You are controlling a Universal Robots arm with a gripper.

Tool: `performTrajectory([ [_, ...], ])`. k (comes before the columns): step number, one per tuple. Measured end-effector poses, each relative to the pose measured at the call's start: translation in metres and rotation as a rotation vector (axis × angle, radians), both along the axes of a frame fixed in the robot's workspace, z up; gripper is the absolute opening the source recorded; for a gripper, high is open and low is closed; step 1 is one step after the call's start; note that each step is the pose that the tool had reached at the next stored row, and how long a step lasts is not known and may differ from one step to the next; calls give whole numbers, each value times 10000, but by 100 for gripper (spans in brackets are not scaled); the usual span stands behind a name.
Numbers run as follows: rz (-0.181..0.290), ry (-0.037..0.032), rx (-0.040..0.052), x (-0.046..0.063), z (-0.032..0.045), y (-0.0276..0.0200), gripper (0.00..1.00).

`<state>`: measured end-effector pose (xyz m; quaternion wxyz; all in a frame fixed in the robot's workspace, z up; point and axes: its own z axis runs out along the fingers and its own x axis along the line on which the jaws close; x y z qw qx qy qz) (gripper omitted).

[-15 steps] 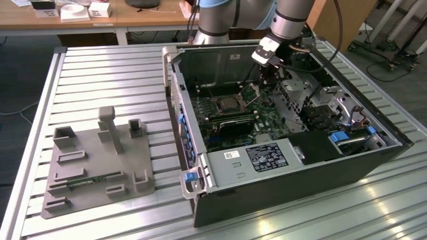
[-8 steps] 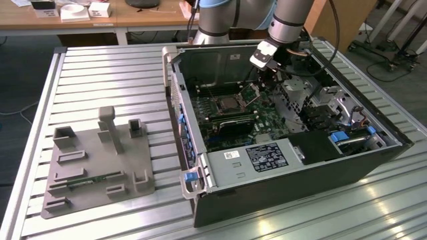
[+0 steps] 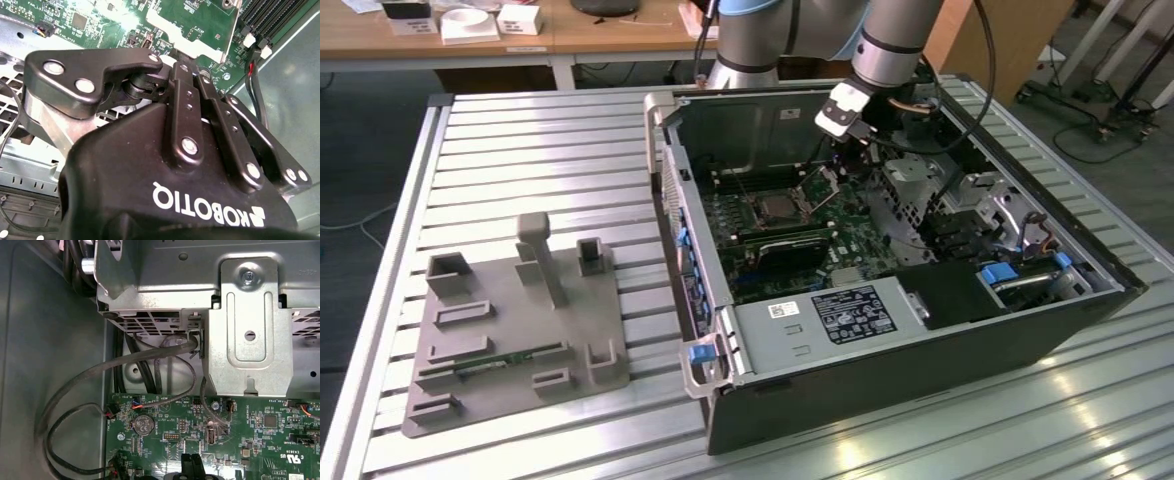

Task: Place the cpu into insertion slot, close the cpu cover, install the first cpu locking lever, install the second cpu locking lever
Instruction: 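Close the cpu cover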

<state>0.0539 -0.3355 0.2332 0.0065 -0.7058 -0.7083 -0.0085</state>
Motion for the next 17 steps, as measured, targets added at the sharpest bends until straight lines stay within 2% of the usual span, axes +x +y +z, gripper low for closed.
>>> performTrajectory([
  [17, 0, 0, 2, -8, 37, 0, 10],
])
